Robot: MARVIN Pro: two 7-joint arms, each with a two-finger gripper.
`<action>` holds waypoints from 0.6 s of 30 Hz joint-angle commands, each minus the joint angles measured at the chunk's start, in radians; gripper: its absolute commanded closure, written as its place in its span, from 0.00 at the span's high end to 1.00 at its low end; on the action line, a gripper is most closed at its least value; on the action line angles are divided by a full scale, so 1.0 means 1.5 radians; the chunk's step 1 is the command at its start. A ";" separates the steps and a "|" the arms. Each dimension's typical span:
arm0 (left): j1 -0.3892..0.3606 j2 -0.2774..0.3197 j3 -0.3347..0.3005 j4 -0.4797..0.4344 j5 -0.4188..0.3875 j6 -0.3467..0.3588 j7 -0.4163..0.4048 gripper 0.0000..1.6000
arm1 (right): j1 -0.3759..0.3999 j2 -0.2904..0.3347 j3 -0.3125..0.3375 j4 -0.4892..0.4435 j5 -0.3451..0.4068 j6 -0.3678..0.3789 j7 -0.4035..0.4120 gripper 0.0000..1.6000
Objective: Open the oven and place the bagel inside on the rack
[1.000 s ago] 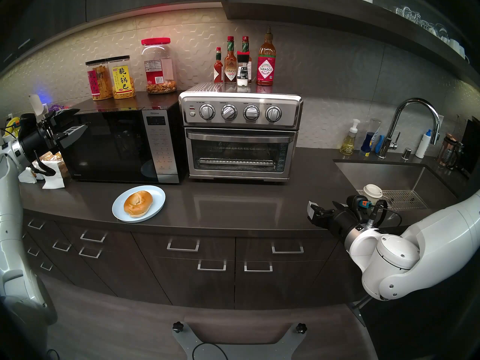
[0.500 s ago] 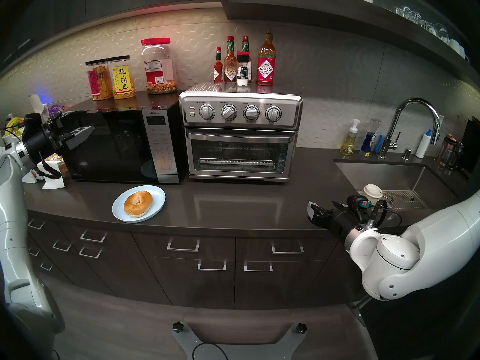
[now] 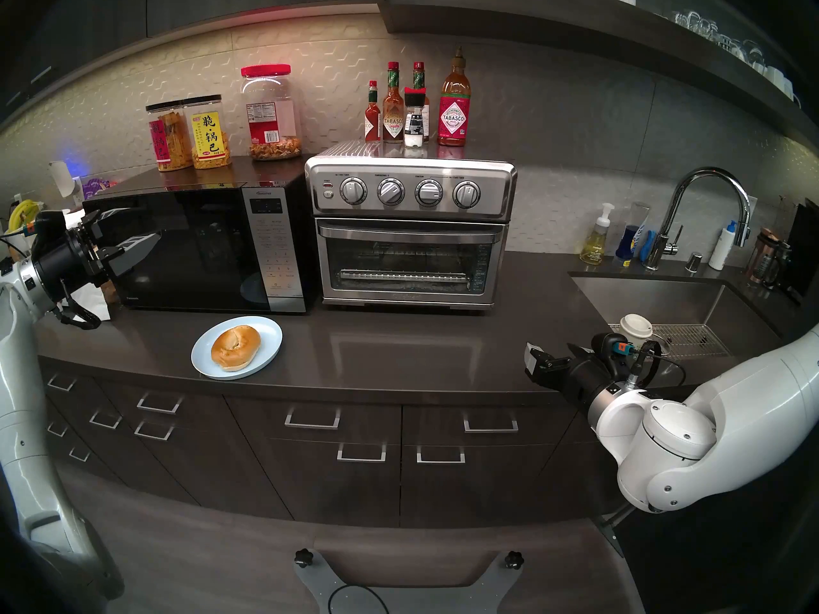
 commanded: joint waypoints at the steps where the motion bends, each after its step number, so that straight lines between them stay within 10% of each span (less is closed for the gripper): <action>1: 0.047 -0.012 -0.041 -0.028 0.007 -0.002 -0.014 1.00 | 0.004 -0.001 0.002 -0.001 0.000 0.001 -0.001 1.00; 18: 0.074 -0.054 -0.065 -0.042 0.029 -0.003 -0.024 1.00 | 0.004 -0.001 0.002 -0.001 0.000 0.002 -0.001 1.00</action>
